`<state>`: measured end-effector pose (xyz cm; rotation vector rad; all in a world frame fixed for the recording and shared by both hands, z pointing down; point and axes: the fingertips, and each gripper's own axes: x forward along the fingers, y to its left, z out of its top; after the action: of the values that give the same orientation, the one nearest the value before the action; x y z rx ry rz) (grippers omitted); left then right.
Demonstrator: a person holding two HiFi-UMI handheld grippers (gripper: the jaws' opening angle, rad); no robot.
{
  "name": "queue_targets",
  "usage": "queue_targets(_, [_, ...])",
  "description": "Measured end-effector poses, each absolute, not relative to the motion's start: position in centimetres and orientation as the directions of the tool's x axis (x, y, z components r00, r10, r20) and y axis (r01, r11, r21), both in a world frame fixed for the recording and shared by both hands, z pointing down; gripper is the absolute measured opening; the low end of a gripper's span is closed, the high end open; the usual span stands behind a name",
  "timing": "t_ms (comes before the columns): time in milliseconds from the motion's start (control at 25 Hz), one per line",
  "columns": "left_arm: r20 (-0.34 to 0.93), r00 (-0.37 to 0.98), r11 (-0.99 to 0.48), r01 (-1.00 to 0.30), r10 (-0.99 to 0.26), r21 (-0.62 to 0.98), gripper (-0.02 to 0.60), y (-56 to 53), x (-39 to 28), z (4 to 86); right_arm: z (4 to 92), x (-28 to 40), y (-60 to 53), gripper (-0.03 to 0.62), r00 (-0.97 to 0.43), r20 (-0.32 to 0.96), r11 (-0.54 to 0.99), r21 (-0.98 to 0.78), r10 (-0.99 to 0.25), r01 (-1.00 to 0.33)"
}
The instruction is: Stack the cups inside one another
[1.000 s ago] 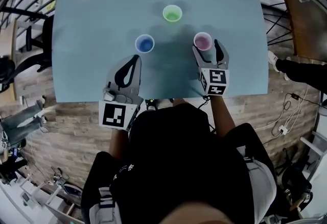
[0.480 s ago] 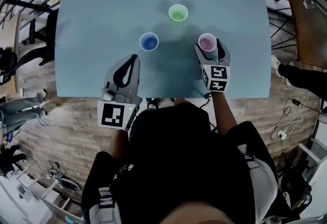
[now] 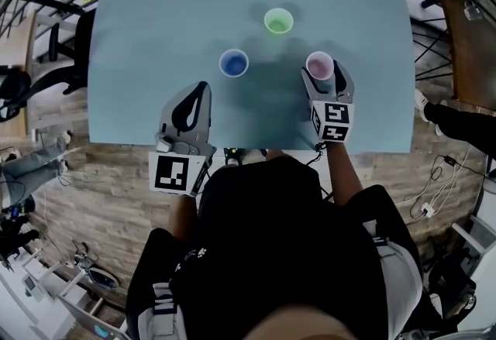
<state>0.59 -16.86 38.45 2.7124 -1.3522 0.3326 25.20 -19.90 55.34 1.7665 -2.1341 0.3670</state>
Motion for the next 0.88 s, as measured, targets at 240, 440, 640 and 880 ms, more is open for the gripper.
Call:
queue_targets(240, [0.222,0.570,-0.587,-0.809,-0.791,-0.013,-0.014,-16.3,-0.7,38.3,53.6,23.4,-19.4,0.364,-0.202,0.396,0.222,0.004,-0.896,-0.975])
queue_targets(440, [0.204,0.563,-0.576,-0.817,-0.801,-0.009,-0.014,-15.7,-1.8,38.0,51.8,21.4,-19.3,0.364,-0.235,0.369,0.255,0.007,-0.899,-0.967])
queue_targets(640, [0.196,0.550,-0.560,-0.829,-0.812,0.004,-0.014,-15.5,-3.5,37.8,50.6,19.3,-19.6,0.364,-0.264,0.358,0.287,0.010,-0.896,-0.958])
queue_targets(880, [0.187,0.526,-0.534,-0.845,-0.830,0.007,-0.012,-15.3,-5.4,37.5,49.0,16.4,-20.4,0.364,-0.315,0.334,0.336,0.004,-0.888,-0.942])
